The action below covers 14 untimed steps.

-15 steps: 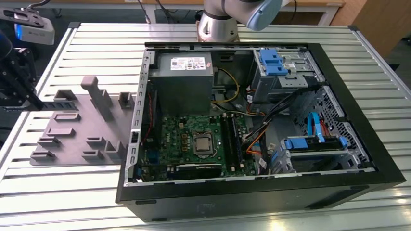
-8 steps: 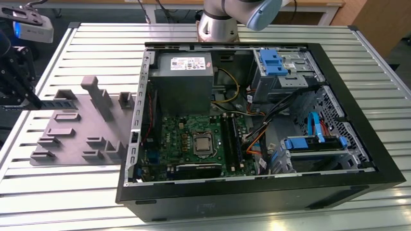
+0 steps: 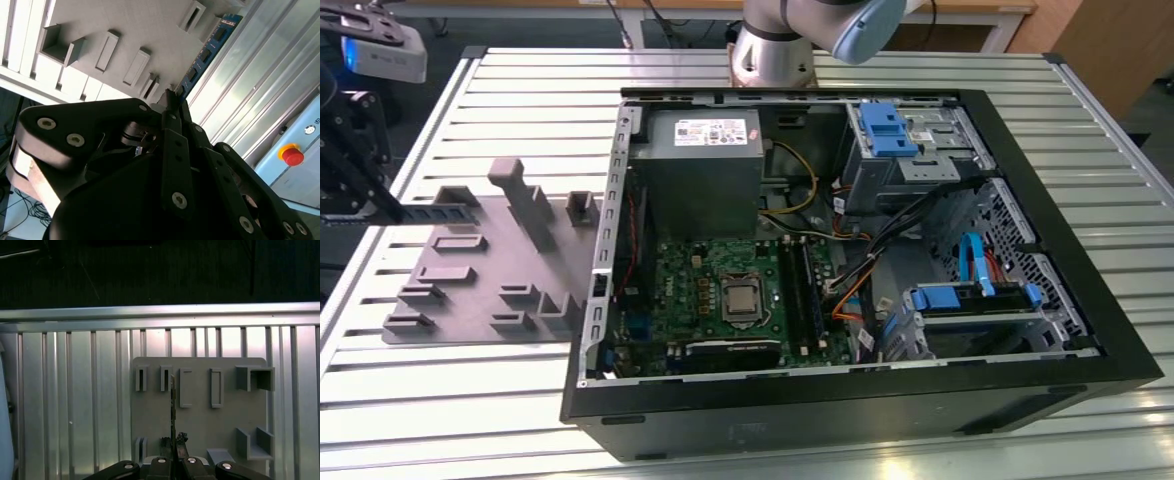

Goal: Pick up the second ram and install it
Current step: 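Pick up the second ram and move it above second insertion slot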

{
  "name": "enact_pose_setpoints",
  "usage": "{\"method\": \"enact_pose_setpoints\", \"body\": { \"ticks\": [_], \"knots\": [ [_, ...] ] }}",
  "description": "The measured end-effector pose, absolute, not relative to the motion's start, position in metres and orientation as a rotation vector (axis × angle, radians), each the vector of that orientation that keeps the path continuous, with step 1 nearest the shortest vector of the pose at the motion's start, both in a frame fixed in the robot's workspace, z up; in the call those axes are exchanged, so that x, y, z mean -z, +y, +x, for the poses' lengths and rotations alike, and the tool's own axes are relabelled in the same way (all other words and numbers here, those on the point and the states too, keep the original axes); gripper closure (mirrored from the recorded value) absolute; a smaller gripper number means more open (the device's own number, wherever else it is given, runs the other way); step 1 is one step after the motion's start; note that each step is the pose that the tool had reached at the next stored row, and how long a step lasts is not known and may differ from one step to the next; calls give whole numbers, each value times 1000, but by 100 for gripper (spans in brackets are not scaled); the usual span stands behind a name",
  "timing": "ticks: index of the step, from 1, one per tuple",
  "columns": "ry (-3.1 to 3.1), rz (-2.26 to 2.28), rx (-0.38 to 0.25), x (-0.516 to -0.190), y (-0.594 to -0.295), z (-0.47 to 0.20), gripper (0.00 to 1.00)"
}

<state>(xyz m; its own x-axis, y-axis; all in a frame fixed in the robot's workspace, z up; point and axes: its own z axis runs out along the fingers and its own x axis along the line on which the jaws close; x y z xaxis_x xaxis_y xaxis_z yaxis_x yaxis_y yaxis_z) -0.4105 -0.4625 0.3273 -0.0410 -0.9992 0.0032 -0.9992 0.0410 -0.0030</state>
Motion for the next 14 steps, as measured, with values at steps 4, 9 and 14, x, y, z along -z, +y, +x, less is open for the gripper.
{"method": "enact_pose_setpoints", "body": {
  "ticks": [4, 9, 14],
  "knots": [
    [-2267, 2175, -7, -329, -463, -410, 86],
    [-2267, 2175, -7, -333, -462, -410, 86],
    [-2267, 2176, -7, -338, -462, -410, 86]
  ]
}}
